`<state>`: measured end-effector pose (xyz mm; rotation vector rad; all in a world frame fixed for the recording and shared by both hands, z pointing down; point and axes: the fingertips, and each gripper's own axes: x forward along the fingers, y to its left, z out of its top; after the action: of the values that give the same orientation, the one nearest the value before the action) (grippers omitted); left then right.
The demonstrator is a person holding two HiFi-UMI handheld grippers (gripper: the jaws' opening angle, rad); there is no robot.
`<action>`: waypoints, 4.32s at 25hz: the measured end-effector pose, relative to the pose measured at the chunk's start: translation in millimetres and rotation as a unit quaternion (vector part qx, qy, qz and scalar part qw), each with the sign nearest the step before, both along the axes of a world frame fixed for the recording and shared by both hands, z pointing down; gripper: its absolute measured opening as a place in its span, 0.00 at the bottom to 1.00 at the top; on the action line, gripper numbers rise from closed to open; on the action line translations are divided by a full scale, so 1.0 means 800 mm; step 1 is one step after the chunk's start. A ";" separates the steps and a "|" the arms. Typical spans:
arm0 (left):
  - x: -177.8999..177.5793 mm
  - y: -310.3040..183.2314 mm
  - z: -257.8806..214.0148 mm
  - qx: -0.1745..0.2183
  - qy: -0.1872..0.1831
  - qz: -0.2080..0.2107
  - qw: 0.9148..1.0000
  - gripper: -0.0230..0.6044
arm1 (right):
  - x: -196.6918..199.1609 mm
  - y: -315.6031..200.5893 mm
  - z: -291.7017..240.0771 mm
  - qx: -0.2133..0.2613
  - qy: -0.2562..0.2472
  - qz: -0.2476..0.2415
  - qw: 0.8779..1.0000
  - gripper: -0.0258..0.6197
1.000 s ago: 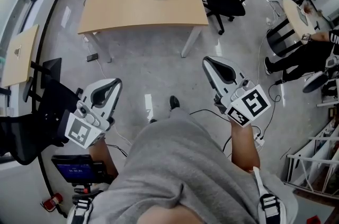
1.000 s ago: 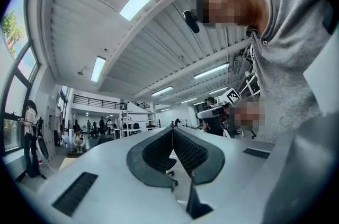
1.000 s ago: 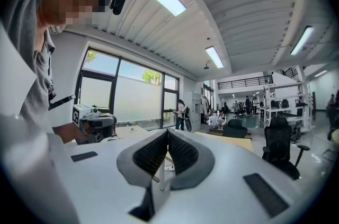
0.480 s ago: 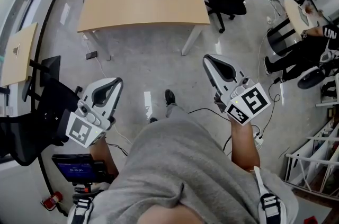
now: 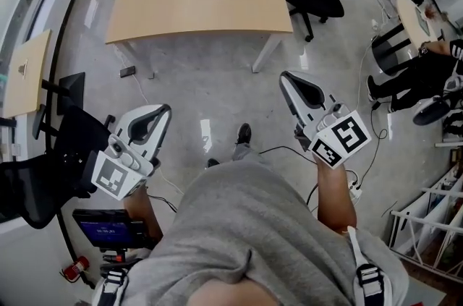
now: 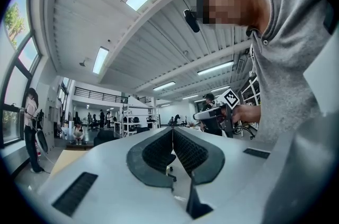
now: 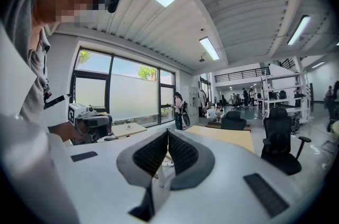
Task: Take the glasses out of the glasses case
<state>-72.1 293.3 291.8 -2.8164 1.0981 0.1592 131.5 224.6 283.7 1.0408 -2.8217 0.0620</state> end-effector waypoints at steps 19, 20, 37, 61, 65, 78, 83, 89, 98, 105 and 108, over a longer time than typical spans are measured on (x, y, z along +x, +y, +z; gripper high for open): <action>0.100 -0.211 -0.021 0.012 -0.040 -0.020 0.999 0.05 | 0.085 -0.225 0.001 0.000 -0.026 -0.035 0.999 0.05; 0.106 -0.219 -0.020 0.006 -0.041 -0.024 0.999 0.05 | 0.089 -0.232 0.001 -0.001 -0.026 -0.037 0.999 0.05; 0.161 -0.315 0.005 -0.040 -0.066 -0.008 0.997 0.05 | 0.124 -0.328 0.044 -0.041 -0.040 -0.039 0.998 0.05; -0.008 -0.454 -0.013 0.020 -0.010 0.007 1.000 0.05 | -0.020 -0.446 0.022 -0.005 0.011 -0.003 1.000 0.05; -0.059 -0.483 -0.009 0.024 -0.001 -0.003 1.000 0.05 | -0.062 -0.489 0.015 -0.003 0.027 -0.004 1.000 0.05; -0.117 -0.547 0.018 -0.010 -0.012 -0.075 0.997 0.05 | -0.129 -0.619 0.046 -0.018 0.038 -0.056 0.998 0.05; -0.136 -0.580 0.035 -0.015 -0.029 -0.091 0.995 0.05 | -0.155 -0.669 0.062 -0.029 0.050 -0.075 0.996 0.05; -0.128 -0.653 0.053 -0.048 -0.020 -0.089 0.995 0.05 | -0.157 -0.752 0.102 -0.068 0.064 -0.076 0.993 0.05; -0.111 -0.728 0.073 -0.104 0.002 -0.098 0.990 0.05 | -0.156 -0.858 0.211 -0.130 0.124 -0.081 0.980 0.05; -0.107 -0.778 0.112 -0.146 0.000 -0.109 0.983 0.05 | -0.170 -0.918 0.328 -0.182 0.200 -0.127 0.954 0.05; -0.111 -0.784 0.117 -0.156 0.003 -0.116 0.981 0.05 | -0.179 -0.924 0.368 -0.197 0.240 -0.146 0.939 0.05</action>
<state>-160.9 -333.7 385.2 -2.9150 1.5658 -0.0286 -11.8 -515.0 578.3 0.4617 -2.3467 0.2878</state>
